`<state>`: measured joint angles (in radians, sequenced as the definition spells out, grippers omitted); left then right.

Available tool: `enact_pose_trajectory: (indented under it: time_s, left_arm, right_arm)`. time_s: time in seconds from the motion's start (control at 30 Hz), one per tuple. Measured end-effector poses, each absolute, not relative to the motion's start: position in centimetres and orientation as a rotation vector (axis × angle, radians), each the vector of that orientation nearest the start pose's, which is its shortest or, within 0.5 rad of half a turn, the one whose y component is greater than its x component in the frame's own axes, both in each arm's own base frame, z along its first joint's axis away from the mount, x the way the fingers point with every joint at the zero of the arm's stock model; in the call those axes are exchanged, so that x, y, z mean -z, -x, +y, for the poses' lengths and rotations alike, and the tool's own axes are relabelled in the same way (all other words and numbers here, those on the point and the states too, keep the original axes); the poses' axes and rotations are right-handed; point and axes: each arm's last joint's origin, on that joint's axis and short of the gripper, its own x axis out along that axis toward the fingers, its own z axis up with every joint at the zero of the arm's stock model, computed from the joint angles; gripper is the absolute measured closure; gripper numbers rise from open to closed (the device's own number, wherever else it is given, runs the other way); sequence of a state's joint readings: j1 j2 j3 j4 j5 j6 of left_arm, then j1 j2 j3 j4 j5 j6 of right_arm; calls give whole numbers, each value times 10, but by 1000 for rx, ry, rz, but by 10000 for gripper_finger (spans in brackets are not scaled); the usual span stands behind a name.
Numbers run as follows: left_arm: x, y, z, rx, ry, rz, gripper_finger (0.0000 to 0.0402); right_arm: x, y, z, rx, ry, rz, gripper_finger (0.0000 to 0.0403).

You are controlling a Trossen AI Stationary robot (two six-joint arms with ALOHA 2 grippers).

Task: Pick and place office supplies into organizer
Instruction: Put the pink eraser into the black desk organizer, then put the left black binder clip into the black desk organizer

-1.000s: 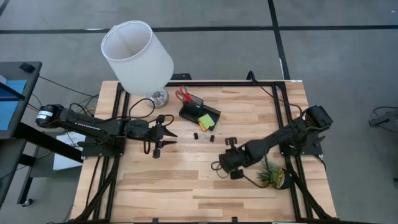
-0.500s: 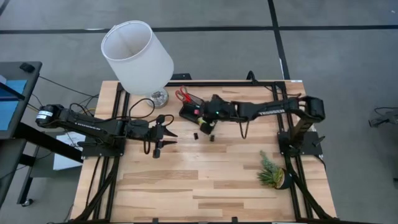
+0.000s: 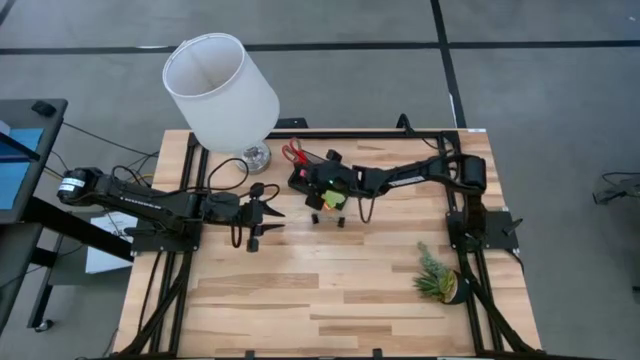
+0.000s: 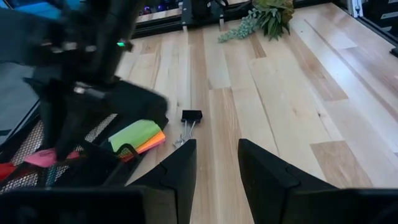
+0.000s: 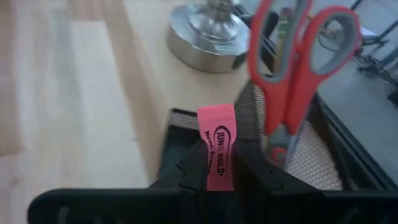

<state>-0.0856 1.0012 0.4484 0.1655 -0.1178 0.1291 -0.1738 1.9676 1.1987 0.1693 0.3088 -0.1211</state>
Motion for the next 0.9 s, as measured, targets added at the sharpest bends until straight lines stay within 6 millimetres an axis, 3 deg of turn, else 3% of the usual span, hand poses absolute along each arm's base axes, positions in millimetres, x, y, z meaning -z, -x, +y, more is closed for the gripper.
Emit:
enact_pose_trajectory:
  time_s: [0.27,0.67,0.9]
  left_arm:
    - [-210,-206,-14,-9,-151,409,290]
    - [-208,-205,-14,-6,-127,429,290]
    - [-208,-205,-14,-7,-125,431,290]
  right_arm:
    - [-173,-417,-90,461,96,700,337]
    - [-178,-420,-89,439,83,697,234]
    - [-179,-421,-75,408,94,708,210]
